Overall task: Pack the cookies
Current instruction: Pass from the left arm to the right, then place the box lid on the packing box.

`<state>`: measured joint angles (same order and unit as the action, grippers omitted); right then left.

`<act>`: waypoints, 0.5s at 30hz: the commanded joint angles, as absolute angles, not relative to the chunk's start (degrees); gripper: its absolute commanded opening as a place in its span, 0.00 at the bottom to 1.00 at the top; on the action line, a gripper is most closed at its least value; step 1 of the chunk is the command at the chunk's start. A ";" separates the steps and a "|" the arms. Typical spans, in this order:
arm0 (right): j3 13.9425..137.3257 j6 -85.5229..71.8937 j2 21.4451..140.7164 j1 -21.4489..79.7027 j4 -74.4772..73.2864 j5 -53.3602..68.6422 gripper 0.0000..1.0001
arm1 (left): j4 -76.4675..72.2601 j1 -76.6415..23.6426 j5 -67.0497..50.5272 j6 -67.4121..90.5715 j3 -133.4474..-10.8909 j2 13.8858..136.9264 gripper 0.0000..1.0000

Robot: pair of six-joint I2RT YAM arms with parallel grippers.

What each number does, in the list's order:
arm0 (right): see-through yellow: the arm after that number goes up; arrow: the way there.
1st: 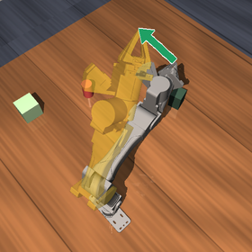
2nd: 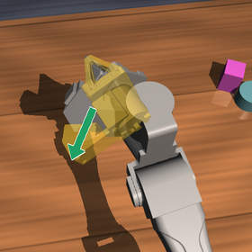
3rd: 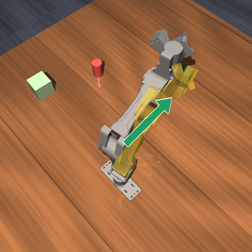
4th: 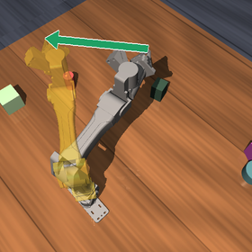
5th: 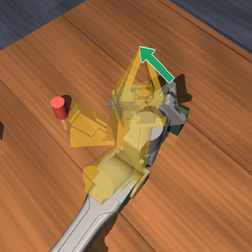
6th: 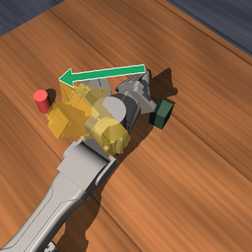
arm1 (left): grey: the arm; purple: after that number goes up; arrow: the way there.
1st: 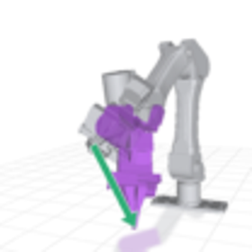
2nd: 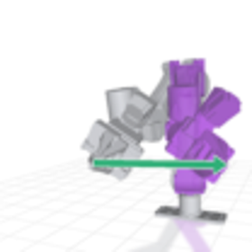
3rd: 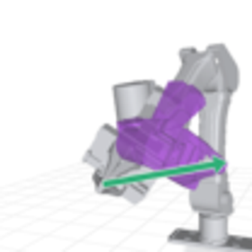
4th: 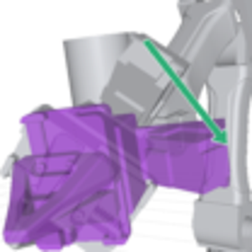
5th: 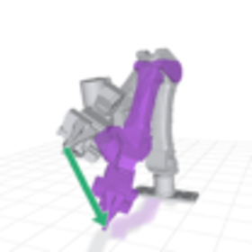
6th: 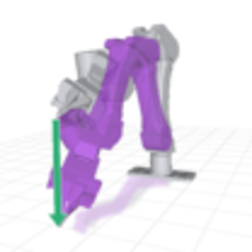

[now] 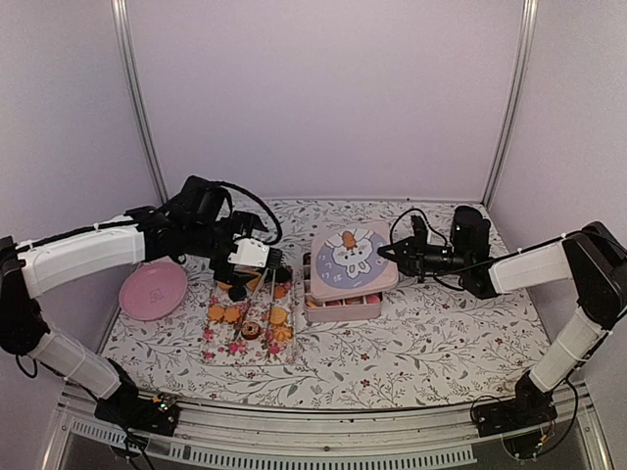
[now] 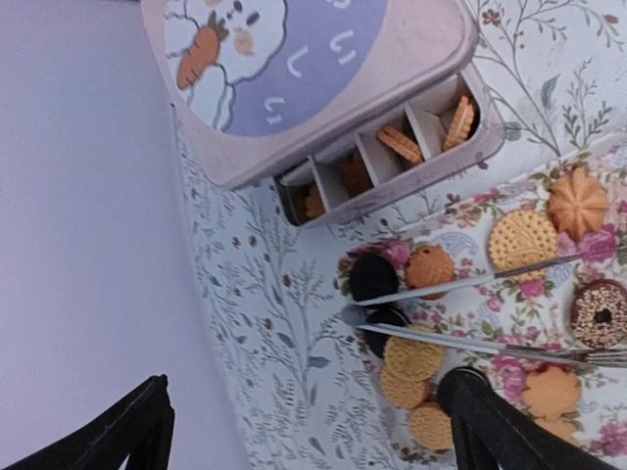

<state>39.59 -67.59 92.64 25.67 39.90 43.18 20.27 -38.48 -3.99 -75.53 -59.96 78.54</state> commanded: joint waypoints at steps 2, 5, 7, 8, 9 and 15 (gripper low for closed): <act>39.94 -64.93 95.10 24.47 41.72 43.89 0.00 | 40.94 -33.58 -10.07 -57.32 -71.45 88.60 0.99; 40.40 -64.60 97.50 24.41 42.75 44.03 0.00 | 43.25 -32.72 -13.36 -51.68 -77.32 93.25 0.93; 40.98 -64.60 99.05 24.35 43.30 44.18 0.00 | 43.78 -32.61 -16.13 -48.81 -79.32 95.34 0.90; 41.19 -64.60 99.77 24.35 43.52 44.28 0.00 | 43.85 -32.61 -17.64 -47.98 -79.74 96.03 0.89; 41.44 -64.60 100.54 24.36 43.82 44.22 0.00 | 43.75 -32.61 -18.84 -47.23 -79.94 96.66 0.89; 42.09 -64.83 102.79 24.35 44.92 44.22 0.03 | 38.93 -32.74 -20.22 -45.75 -76.99 99.13 0.88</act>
